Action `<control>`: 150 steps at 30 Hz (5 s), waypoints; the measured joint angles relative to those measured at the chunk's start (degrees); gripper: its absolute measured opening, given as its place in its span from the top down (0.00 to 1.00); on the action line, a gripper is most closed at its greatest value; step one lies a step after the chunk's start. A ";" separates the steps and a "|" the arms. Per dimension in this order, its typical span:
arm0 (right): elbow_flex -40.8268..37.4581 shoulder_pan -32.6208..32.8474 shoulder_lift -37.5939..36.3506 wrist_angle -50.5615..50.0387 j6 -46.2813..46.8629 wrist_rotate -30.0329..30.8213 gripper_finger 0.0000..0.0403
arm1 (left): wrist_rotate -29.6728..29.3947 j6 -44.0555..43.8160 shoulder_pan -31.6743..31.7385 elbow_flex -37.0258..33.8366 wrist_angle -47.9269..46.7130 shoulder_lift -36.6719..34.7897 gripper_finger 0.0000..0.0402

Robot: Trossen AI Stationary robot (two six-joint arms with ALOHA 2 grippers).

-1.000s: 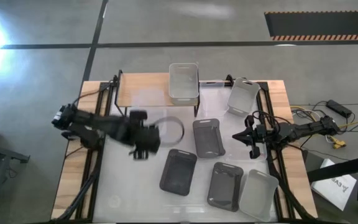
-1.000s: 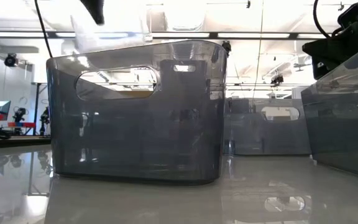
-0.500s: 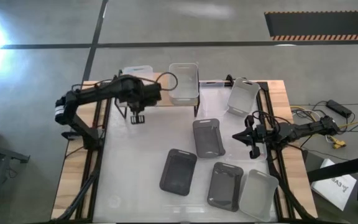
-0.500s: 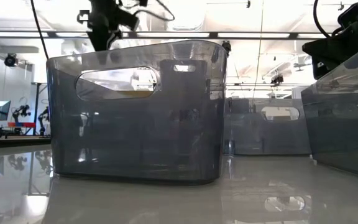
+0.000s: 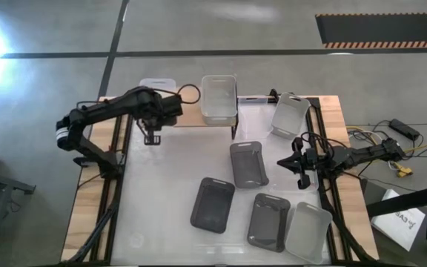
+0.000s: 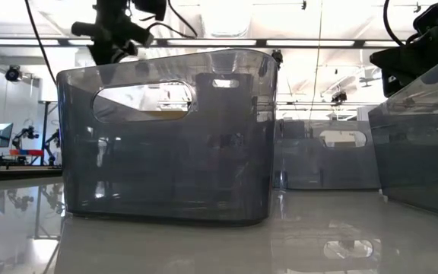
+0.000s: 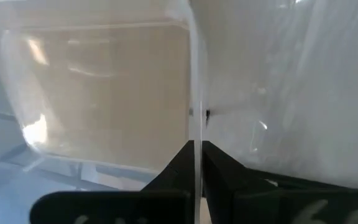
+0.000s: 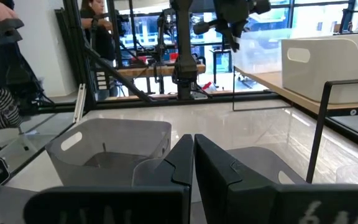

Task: Stack baskets on shelf by color
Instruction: Put the left transparent bin on the shelf, then move the black bin to the left of the table

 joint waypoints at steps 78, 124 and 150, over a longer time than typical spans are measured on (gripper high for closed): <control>0.00 0.01 0.00 0.00 0.00 -0.01 0.98 | 5.04 -23.08 -29.62 -7.85 36.39 -21.29 0.55; -0.01 0.01 0.00 0.02 0.00 -0.02 0.98 | -4.20 -46.98 -58.18 -2.95 61.10 27.18 0.70; 0.00 0.01 0.00 0.00 0.00 0.00 0.98 | -9.43 -57.65 -57.91 -3.13 41.07 21.22 1.00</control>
